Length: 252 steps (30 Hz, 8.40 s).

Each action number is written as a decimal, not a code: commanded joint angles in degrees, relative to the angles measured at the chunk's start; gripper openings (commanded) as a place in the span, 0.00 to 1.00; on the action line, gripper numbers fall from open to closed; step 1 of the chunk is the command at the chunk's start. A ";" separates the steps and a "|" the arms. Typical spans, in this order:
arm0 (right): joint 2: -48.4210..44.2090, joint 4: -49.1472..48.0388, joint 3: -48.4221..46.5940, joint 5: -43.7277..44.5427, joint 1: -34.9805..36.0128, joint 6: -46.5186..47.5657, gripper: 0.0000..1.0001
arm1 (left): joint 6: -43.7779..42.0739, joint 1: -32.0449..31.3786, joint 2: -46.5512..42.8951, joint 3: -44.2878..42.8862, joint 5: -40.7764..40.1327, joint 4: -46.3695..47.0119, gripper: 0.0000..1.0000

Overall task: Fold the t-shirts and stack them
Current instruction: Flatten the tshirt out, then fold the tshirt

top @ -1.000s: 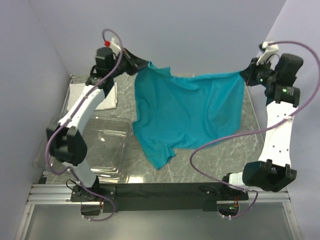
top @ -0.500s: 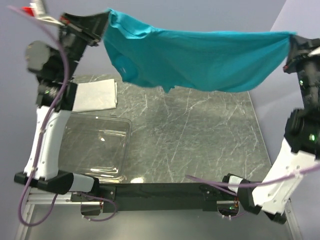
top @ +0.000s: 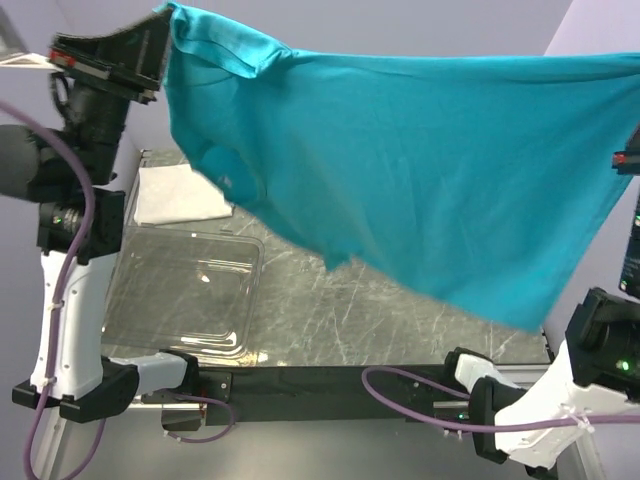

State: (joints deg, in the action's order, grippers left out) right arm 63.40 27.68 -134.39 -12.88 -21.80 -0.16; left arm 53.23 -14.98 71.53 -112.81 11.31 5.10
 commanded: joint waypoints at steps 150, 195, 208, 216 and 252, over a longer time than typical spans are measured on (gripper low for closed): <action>45.15 -16.87 53.79 -10.23 0.27 11.85 0.00 | 7.32 -1.36 33.24 47.42 21.65 16.34 0.01; 38.12 22.32 53.53 -33.35 20.02 51.57 0.71 | -12.34 -1.19 22.09 47.87 17.28 -6.57 0.71; 56.90 14.77 30.97 -12.52 45.18 26.46 0.59 | -10.96 1.62 12.24 51.02 3.28 -8.02 0.74; 61.14 12.66 30.68 -7.86 47.20 20.56 0.55 | -11.13 1.89 11.35 53.22 3.36 -8.09 0.74; 59.82 21.88 27.70 -16.45 45.98 21.26 0.15 | -10.34 3.56 13.02 55.25 7.85 -6.24 0.74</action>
State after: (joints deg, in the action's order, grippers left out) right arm 124.53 45.17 -103.83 -23.88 24.95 20.18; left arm 42.89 -11.70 85.10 -57.32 17.26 -3.68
